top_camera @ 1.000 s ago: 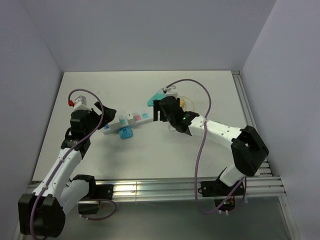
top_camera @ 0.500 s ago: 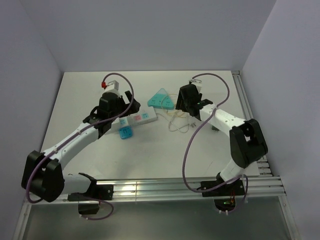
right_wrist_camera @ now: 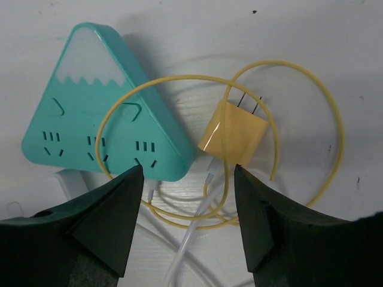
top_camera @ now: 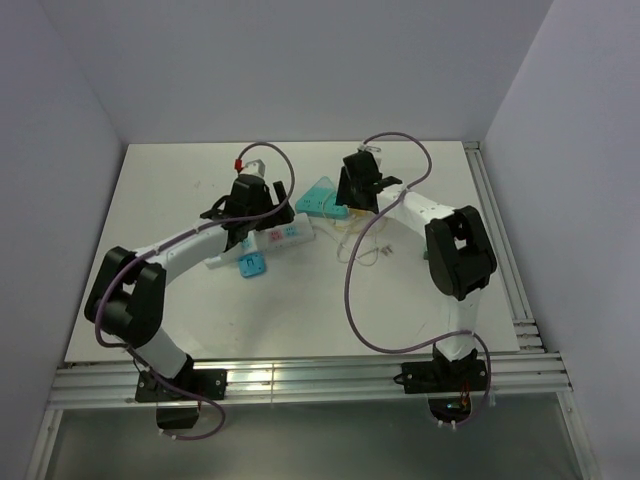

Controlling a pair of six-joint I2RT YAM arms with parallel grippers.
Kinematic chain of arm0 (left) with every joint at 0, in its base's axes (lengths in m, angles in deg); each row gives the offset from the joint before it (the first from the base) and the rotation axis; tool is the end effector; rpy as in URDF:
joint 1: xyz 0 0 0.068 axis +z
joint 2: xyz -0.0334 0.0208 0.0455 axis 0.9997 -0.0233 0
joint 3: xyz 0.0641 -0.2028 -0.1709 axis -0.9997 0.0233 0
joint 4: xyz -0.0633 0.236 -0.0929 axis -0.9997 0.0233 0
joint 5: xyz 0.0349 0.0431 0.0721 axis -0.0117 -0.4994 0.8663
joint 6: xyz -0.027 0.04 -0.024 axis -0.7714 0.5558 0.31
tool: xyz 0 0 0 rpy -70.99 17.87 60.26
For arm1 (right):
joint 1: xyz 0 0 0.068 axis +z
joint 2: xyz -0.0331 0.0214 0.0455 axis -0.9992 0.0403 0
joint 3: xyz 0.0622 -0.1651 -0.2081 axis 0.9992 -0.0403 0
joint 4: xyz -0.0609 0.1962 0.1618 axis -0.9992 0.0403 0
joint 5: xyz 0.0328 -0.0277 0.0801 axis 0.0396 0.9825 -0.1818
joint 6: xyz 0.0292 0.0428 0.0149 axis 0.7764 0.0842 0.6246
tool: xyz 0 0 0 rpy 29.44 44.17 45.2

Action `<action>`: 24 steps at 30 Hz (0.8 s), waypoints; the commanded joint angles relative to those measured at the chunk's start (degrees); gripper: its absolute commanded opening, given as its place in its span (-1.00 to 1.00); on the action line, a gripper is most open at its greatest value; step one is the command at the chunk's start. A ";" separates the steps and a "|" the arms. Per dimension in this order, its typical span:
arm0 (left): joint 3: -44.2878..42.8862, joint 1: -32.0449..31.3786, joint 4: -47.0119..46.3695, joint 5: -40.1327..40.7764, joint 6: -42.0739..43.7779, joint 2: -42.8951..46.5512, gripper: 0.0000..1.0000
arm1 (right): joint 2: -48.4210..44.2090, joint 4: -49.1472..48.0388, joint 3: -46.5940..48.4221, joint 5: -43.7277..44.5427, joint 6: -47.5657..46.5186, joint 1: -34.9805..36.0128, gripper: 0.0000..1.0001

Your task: Insert the plug

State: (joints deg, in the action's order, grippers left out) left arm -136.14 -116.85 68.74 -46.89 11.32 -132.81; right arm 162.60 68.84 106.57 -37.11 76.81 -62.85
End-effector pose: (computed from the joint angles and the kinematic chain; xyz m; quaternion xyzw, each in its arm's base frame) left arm 0.3188 -0.1676 0.2347 -0.0758 0.8850 -0.2104 0.4084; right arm 0.3950 0.1738 0.2133 0.0627 0.9176 0.0679 0.3867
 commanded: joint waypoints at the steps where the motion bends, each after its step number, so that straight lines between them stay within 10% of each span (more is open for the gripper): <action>1: -2.06 -0.47 3.36 2.97 2.13 -2.45 0.77 | 1.47 -0.68 4.38 -3.60 -2.06 -0.49 0.41; 15: 2.24 5.31 5.57 8.96 5.47 -1.67 0.53 | 11.66 0.55 21.69 -6.86 -3.64 0.56 0.66; 24: 0.48 11.49 4.25 5.63 5.91 4.21 0.71 | 25.73 9.61 42.00 -4.67 -4.61 2.23 0.71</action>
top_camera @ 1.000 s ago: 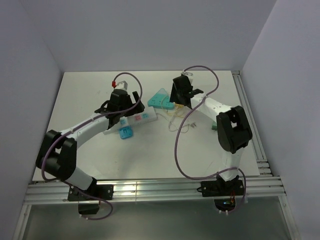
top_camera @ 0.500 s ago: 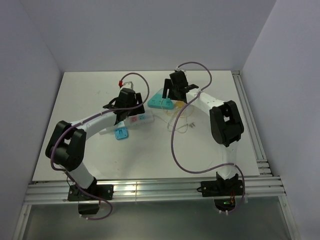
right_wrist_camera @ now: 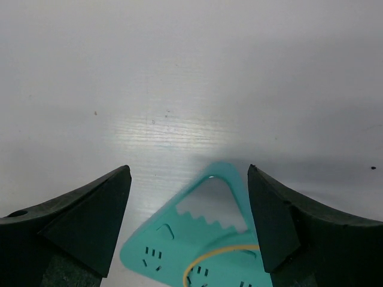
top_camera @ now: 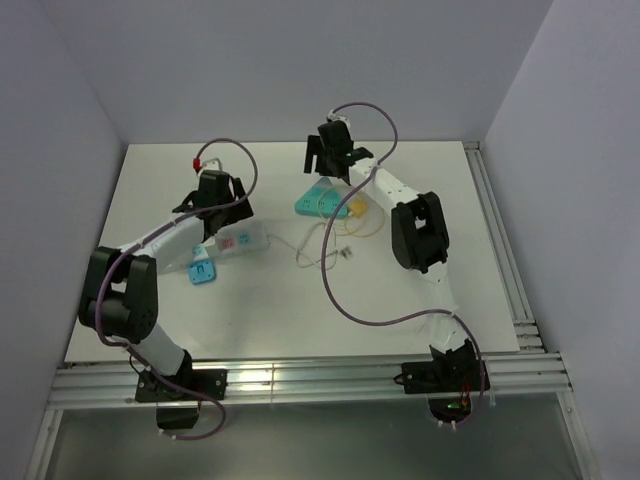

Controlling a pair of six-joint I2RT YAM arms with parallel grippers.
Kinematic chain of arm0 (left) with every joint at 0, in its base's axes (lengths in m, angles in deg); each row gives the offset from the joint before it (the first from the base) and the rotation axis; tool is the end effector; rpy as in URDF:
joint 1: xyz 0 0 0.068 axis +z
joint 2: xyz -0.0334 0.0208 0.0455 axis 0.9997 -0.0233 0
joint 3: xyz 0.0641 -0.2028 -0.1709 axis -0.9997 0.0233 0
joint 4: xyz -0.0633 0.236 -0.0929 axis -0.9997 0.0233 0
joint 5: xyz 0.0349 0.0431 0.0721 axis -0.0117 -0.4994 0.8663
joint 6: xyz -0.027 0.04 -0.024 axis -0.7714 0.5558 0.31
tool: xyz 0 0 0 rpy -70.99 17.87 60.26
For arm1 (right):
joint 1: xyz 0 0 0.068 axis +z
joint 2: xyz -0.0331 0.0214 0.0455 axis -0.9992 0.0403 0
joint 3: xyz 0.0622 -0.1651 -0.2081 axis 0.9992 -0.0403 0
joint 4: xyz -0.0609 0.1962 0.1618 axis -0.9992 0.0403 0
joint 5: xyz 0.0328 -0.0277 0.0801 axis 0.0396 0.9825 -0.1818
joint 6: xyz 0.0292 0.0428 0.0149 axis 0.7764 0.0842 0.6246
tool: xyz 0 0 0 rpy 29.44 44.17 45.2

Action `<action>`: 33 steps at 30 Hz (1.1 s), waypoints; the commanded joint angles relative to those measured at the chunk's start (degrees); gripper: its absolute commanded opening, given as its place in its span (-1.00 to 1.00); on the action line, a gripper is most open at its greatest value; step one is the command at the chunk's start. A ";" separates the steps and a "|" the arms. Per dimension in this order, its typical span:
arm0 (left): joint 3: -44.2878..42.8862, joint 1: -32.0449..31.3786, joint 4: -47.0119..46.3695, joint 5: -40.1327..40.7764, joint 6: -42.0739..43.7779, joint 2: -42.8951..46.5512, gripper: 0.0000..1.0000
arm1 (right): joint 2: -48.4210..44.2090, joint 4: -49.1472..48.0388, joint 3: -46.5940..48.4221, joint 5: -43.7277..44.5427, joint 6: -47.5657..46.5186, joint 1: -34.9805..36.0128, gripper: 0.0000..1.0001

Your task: Insert the plug

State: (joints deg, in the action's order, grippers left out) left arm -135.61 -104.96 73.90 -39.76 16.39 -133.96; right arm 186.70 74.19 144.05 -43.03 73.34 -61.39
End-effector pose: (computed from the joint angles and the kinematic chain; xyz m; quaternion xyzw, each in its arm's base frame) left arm 0.3422 -0.0924 0.2177 -0.1536 0.8975 -0.0728 0.4068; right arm 0.4902 0.2371 0.2228 0.0084 0.8946 0.1336 0.4263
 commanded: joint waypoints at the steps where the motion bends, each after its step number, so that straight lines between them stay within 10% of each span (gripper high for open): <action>1: -0.04 -0.32 -1.17 -3.51 0.58 7.04 0.75 | 2.41 4.16 4.87 1.26 -1.14 0.85 0.71; 16: -3.04 -1.55 4.36 -10.47 -0.48 12.06 0.80 | 5.15 9.35 5.50 4.69 -9.74 4.54 0.63; 33: 10.49 -17.09 -0.21 -18.03 -1.89 12.15 0.79 | -20.43 -1.19 -36.86 3.29 -15.29 4.54 0.41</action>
State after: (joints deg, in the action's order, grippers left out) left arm -127.22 -119.34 76.09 -55.15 15.51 -122.55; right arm 169.57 73.84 111.11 -39.84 59.39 -56.95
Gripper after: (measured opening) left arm 0.894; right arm 0.713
